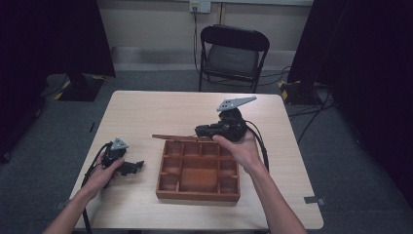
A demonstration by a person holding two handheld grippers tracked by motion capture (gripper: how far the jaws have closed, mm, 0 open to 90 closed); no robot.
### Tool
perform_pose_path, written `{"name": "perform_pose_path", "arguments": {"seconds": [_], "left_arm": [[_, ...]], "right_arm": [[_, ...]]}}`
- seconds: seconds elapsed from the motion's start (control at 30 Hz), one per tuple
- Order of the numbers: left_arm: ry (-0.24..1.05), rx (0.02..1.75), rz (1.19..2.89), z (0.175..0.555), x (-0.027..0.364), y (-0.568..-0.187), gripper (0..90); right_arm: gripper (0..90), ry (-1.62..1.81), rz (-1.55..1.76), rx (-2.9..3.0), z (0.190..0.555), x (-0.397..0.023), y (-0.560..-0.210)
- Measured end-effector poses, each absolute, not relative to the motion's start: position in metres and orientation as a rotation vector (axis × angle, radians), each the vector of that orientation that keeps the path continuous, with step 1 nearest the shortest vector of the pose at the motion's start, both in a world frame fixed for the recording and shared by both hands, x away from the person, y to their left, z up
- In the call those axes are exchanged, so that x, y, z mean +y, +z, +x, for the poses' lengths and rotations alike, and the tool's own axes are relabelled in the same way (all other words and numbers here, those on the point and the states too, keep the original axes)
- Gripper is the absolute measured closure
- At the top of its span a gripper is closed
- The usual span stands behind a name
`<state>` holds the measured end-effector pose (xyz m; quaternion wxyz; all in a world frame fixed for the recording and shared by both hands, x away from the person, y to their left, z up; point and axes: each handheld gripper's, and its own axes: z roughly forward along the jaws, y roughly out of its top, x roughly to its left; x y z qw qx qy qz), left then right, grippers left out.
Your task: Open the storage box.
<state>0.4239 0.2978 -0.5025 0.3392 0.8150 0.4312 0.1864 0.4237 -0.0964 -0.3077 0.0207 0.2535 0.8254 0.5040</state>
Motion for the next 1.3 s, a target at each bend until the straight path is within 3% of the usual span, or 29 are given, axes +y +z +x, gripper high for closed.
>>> {"name": "perform_pose_path", "arguments": {"seconds": [1.3], "left_arm": [[0.485, 1.122, 2.122, 0.4239, 0.2978, -0.5025, 1.8]], "right_arm": [[83.7, 1.568, 0.79, 2.573, 0.4239, -0.097, -0.3086]]}}
